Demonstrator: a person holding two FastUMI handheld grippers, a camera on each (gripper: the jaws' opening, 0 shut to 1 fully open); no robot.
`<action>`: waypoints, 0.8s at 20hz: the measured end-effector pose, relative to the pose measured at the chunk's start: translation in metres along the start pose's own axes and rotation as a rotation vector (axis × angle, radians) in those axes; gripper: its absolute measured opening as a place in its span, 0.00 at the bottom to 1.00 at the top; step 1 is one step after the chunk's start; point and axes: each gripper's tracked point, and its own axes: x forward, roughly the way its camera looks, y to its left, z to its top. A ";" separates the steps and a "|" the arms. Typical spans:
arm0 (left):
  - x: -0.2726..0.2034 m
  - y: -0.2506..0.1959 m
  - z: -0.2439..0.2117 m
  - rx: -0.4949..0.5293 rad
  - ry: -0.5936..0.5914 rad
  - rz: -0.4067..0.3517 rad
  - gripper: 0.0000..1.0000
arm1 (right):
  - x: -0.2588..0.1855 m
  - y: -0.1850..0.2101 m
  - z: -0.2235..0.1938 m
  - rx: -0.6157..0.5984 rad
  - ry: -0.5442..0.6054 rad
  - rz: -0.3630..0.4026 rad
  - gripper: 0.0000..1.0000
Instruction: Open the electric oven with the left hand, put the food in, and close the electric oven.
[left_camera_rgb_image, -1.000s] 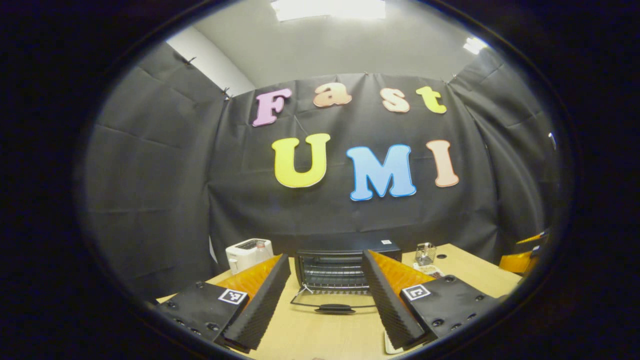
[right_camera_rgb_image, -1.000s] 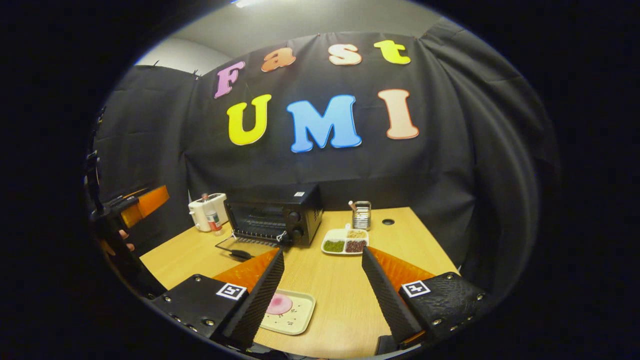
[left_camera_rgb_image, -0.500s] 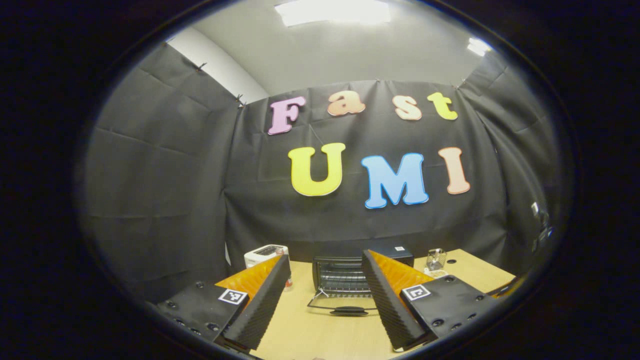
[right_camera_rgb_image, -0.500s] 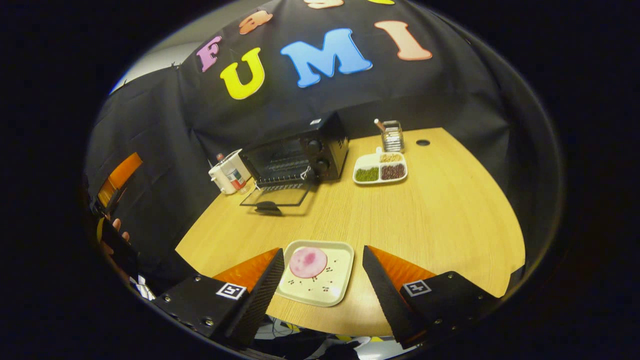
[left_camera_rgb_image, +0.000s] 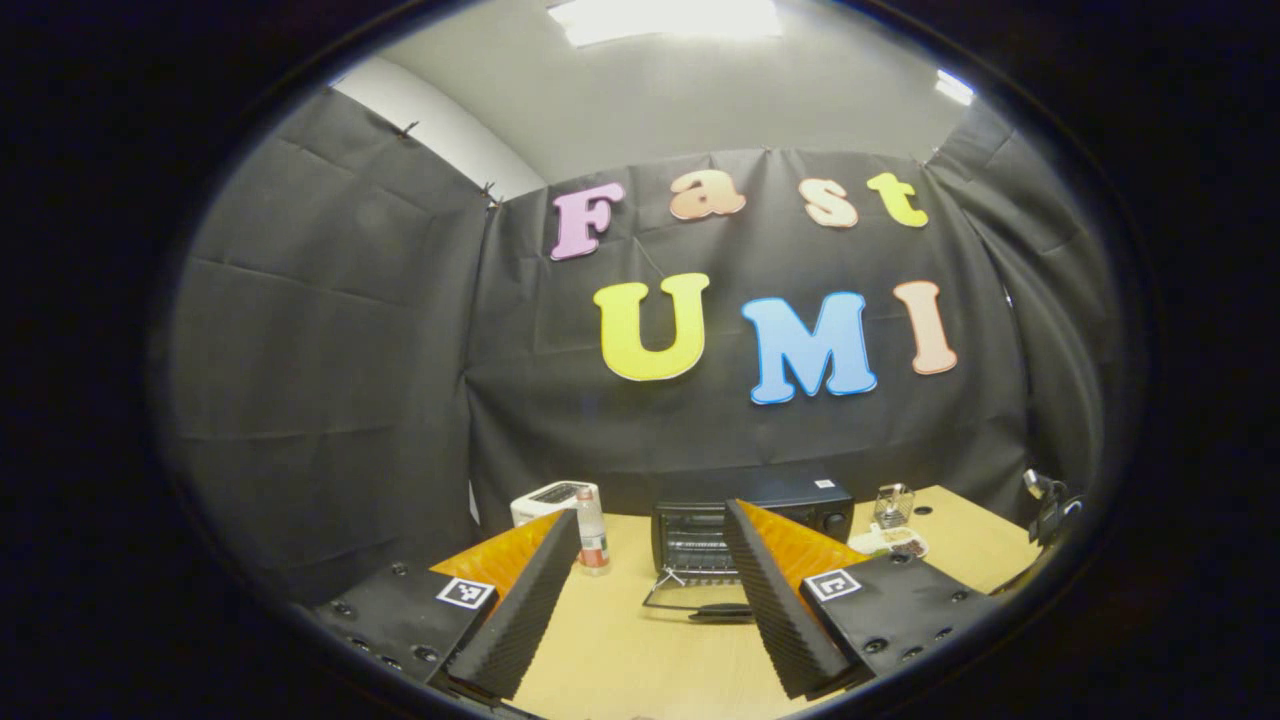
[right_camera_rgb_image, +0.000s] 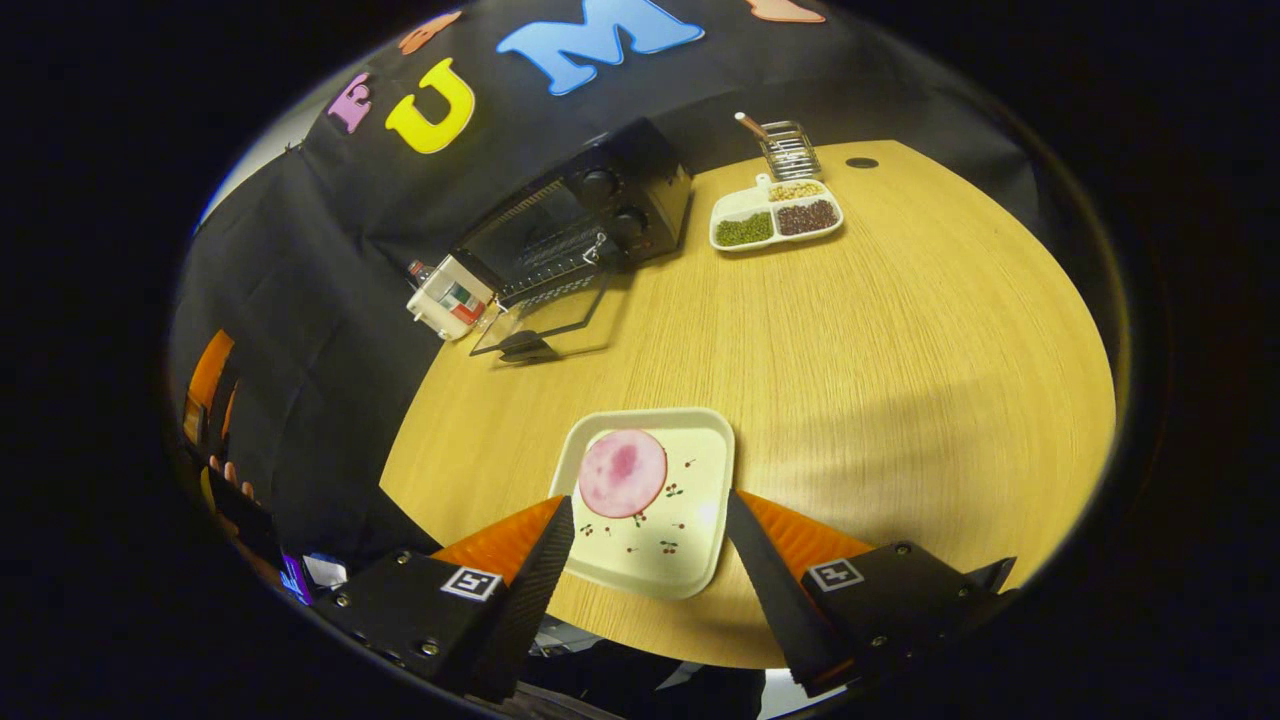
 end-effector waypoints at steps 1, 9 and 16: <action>-0.001 0.003 0.000 0.004 0.002 0.007 1.00 | 0.005 -0.004 -0.001 0.003 0.017 -0.007 0.95; 0.001 0.031 -0.006 0.024 0.026 0.049 1.00 | 0.035 -0.015 -0.011 0.070 0.152 -0.023 0.55; 0.010 0.031 -0.006 -0.011 0.020 0.045 1.00 | 0.049 -0.035 -0.010 -0.011 0.211 -0.134 0.07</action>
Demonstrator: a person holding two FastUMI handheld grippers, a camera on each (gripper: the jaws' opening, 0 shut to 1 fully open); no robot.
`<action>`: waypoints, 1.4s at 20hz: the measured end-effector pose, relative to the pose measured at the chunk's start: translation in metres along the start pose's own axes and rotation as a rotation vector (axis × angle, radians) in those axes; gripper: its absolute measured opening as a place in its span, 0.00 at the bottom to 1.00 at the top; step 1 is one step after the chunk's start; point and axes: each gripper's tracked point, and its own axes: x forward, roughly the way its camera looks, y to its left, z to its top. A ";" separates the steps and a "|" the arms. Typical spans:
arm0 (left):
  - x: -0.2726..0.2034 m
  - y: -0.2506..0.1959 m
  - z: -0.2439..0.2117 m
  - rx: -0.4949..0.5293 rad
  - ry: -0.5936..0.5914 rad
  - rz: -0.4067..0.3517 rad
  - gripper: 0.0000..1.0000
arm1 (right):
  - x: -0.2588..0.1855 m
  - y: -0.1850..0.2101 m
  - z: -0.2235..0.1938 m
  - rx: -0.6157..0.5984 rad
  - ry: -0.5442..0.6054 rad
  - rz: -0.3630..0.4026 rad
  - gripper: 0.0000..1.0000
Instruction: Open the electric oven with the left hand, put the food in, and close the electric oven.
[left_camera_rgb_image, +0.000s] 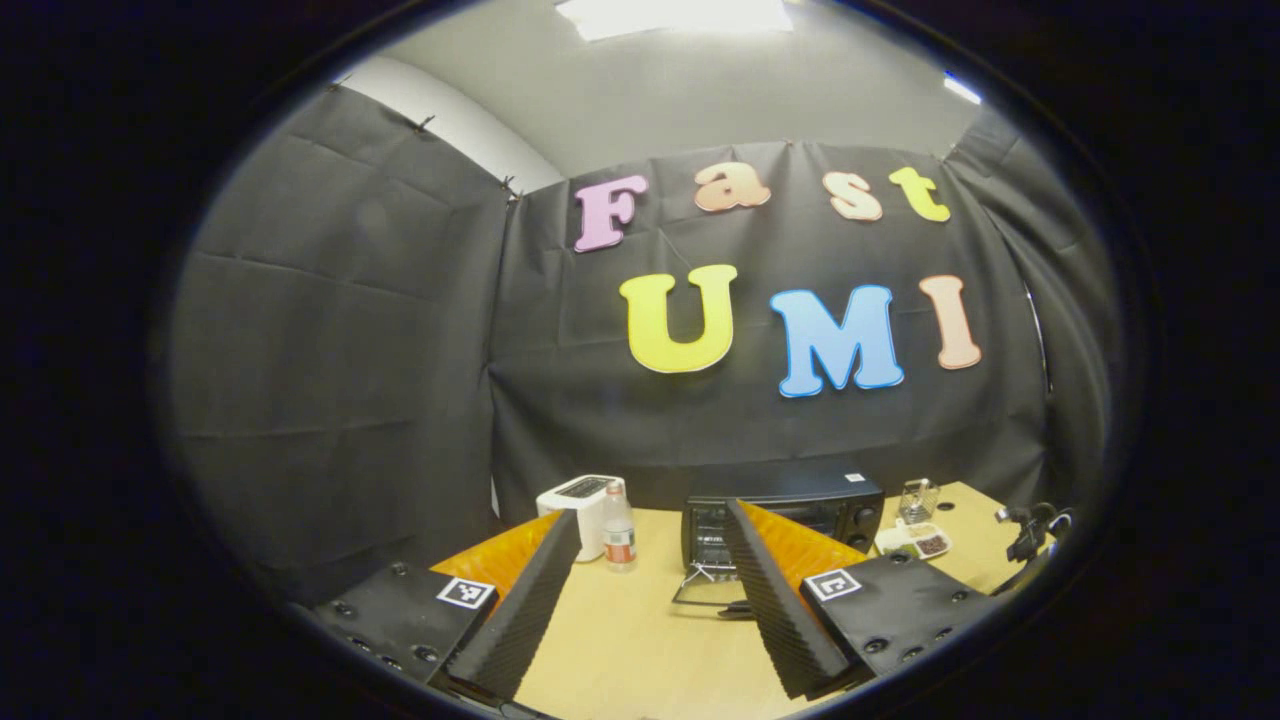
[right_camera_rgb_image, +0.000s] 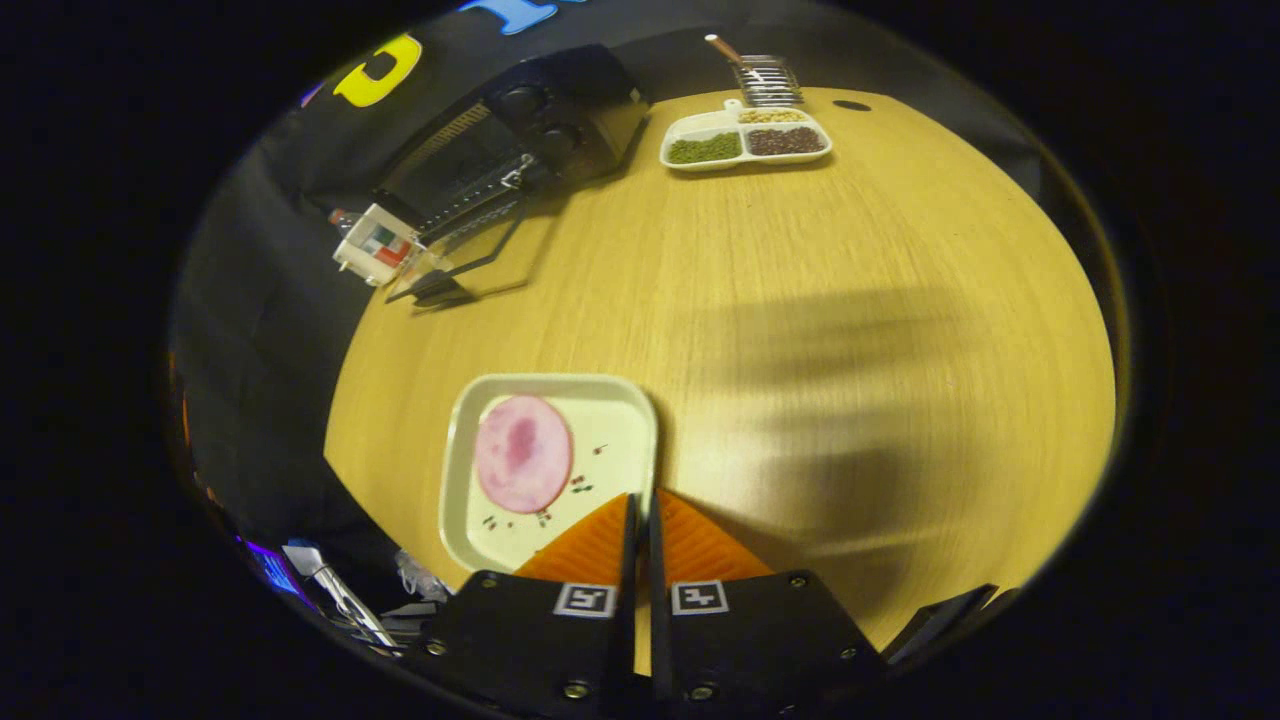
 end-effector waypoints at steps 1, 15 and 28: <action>0.000 0.000 0.001 -0.002 -0.002 -0.001 1.00 | -0.007 0.003 -0.001 0.011 0.001 0.002 0.05; 0.011 0.011 0.001 0.009 -0.013 -0.018 1.00 | -0.012 0.042 -0.014 0.281 0.060 0.213 0.00; 0.038 0.046 -0.011 -0.029 -0.007 -0.004 1.00 | -0.026 0.120 0.061 0.419 -0.104 0.291 0.00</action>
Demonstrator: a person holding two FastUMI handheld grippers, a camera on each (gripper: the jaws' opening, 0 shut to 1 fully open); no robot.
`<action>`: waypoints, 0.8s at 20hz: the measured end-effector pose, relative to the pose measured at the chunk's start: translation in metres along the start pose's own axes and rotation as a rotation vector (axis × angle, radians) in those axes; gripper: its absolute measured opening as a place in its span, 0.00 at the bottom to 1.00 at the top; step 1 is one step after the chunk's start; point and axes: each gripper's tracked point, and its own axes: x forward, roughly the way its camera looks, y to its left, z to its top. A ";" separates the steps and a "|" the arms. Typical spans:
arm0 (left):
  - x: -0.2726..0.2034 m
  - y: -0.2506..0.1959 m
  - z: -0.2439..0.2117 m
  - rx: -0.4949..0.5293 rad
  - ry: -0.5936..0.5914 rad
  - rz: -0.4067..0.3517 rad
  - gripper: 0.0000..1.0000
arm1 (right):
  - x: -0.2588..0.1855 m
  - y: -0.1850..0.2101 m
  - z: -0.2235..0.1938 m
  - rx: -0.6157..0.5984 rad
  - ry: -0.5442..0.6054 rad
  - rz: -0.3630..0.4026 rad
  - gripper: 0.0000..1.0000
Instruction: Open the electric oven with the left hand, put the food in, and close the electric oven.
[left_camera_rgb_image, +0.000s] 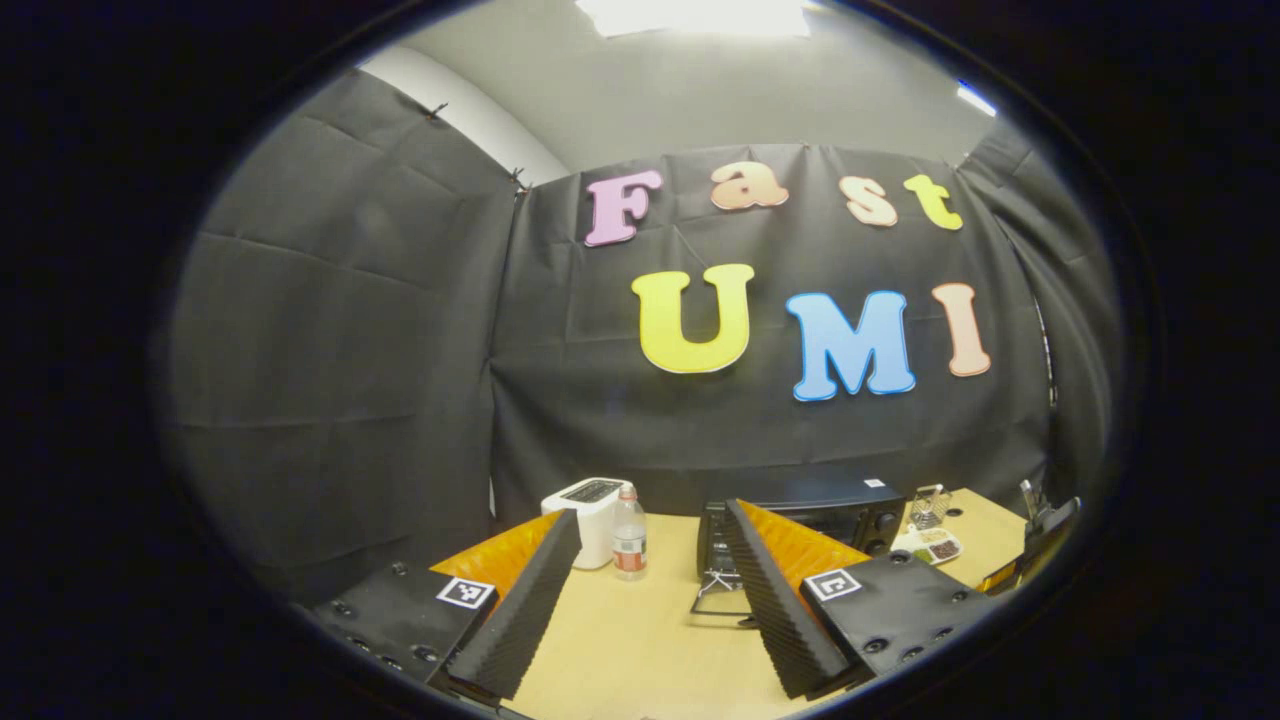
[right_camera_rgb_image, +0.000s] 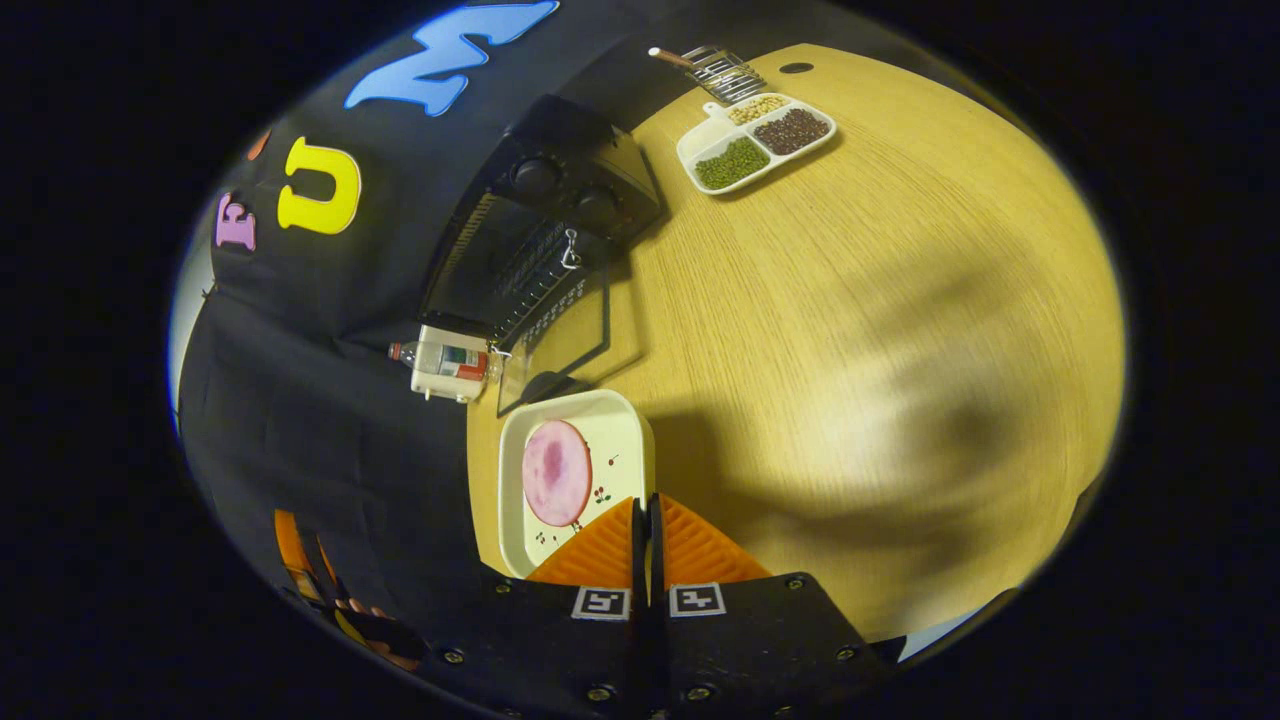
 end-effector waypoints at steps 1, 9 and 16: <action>0.003 0.005 0.000 -0.003 -0.001 0.003 1.00 | 0.005 0.008 0.003 0.009 -0.012 0.006 0.00; 0.030 0.054 -0.003 -0.015 -0.015 0.059 1.00 | 0.045 0.051 0.045 0.139 -0.142 -0.001 0.00; 0.057 0.084 -0.017 -0.012 0.008 0.080 1.00 | 0.082 0.080 0.075 0.334 -0.253 0.021 0.00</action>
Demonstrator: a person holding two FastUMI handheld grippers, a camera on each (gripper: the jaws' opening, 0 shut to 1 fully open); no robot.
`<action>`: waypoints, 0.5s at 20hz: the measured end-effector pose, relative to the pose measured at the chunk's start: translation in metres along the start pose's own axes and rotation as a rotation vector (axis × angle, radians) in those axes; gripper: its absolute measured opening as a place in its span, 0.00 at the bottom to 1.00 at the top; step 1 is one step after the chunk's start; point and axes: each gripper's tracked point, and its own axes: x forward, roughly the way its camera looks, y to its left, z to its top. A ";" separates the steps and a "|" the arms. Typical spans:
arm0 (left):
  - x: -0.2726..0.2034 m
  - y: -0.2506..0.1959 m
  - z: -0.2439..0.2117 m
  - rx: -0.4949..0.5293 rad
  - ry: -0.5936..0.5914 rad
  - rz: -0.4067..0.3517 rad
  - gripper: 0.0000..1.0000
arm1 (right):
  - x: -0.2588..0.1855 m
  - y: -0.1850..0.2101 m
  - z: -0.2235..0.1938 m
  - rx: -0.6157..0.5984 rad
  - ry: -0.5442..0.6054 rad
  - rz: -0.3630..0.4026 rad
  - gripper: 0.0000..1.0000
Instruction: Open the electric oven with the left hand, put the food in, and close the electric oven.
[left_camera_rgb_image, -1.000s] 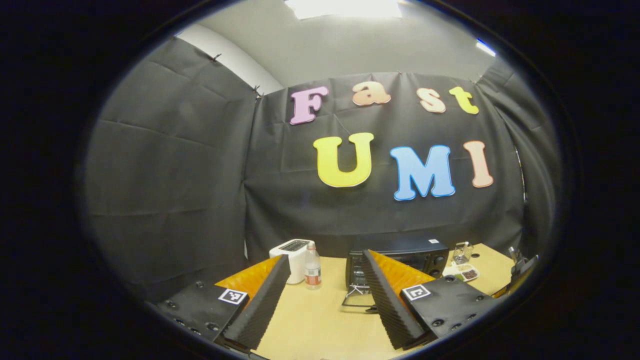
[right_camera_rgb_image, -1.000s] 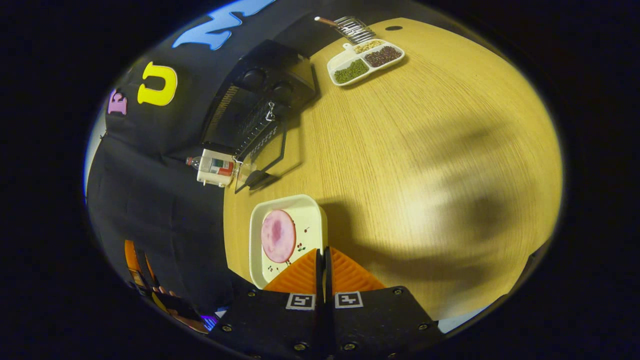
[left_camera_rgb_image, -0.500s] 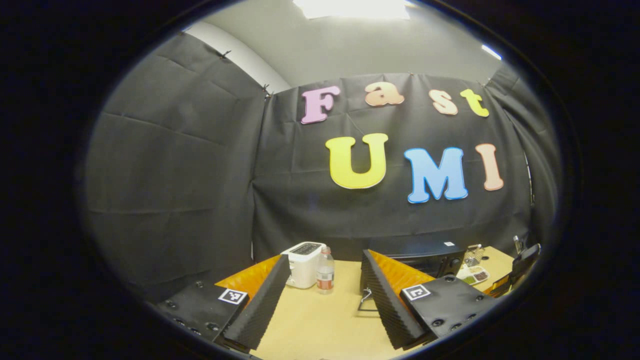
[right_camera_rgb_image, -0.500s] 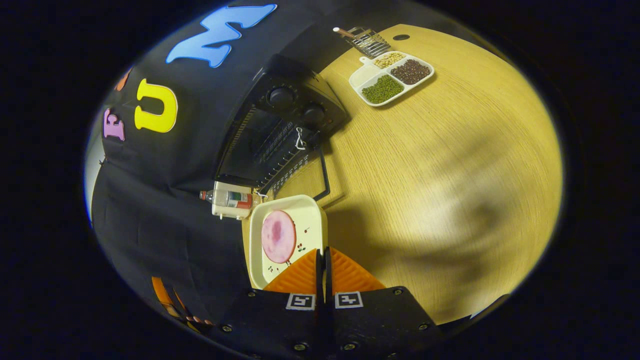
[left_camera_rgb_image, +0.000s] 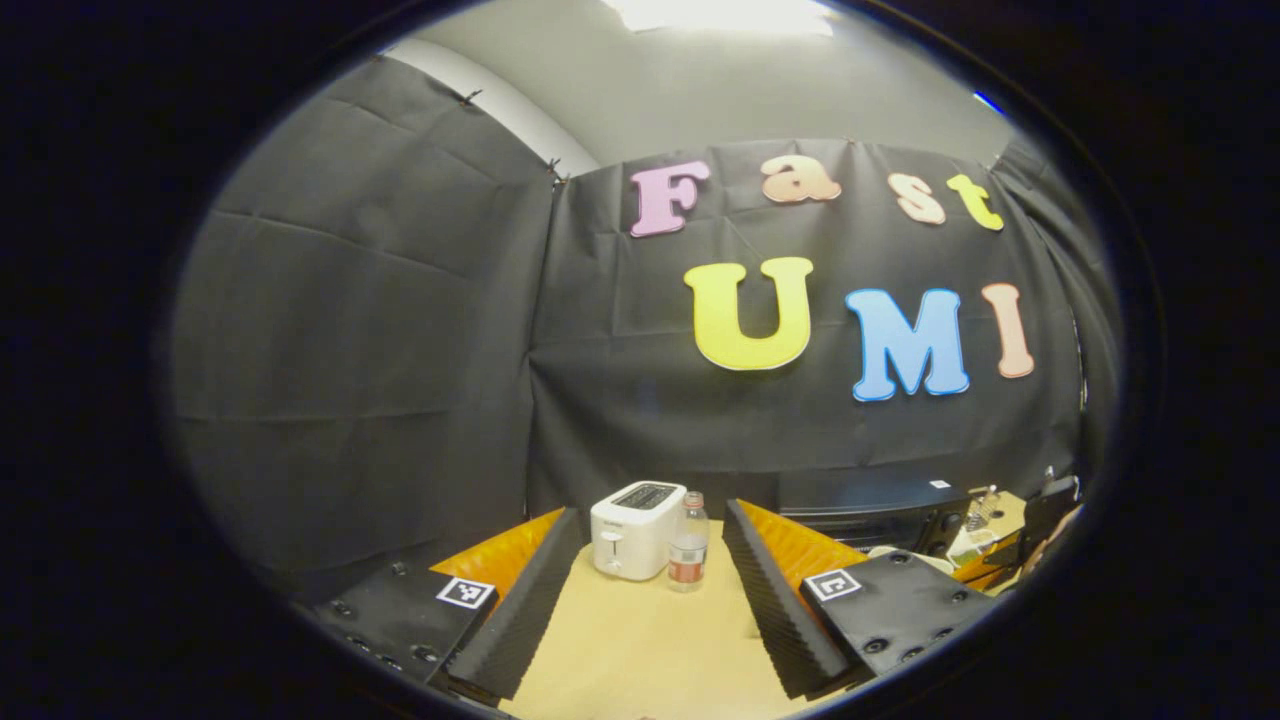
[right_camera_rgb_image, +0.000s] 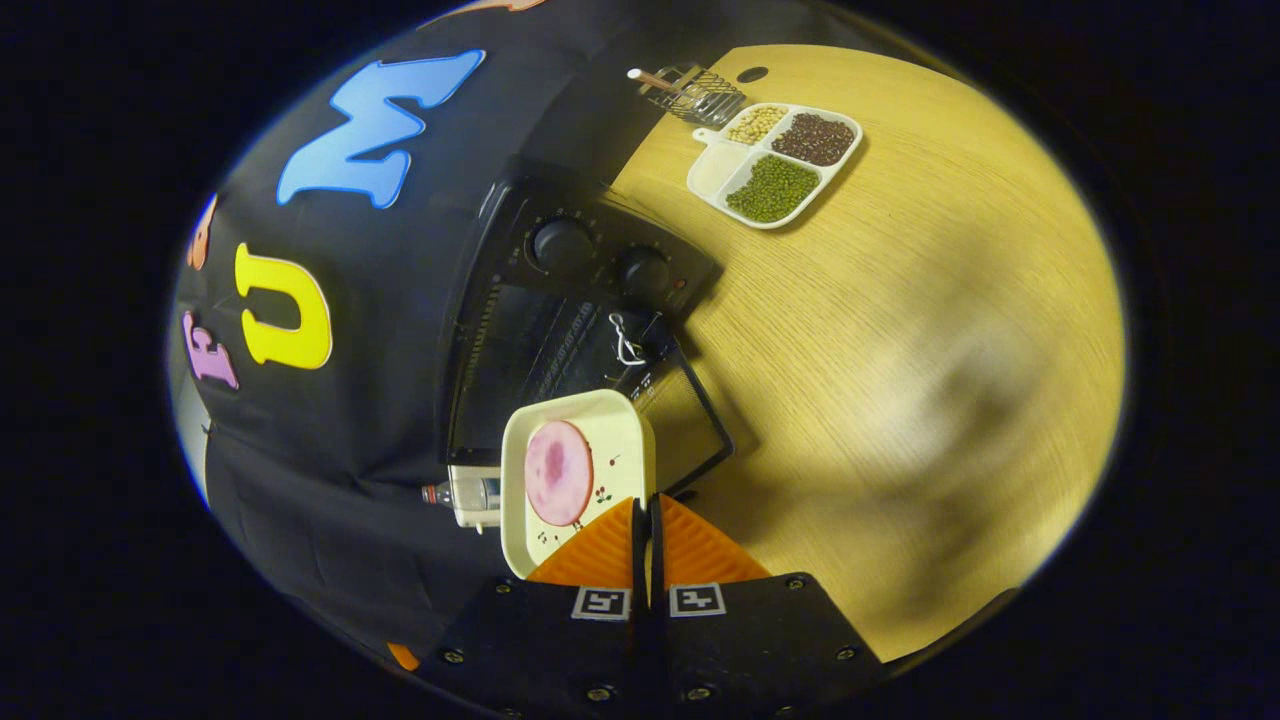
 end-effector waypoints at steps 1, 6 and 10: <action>0.006 0.003 0.000 0.003 0.001 -0.001 1.00 | 0.006 0.005 -0.001 0.032 -0.010 0.001 0.00; 0.030 0.016 -0.002 0.011 0.001 -0.012 1.00 | 0.035 0.019 -0.003 0.187 -0.045 -0.008 0.00; 0.046 0.032 -0.003 0.007 -0.001 -0.011 1.00 | 0.056 0.030 0.006 0.238 -0.100 -0.020 0.00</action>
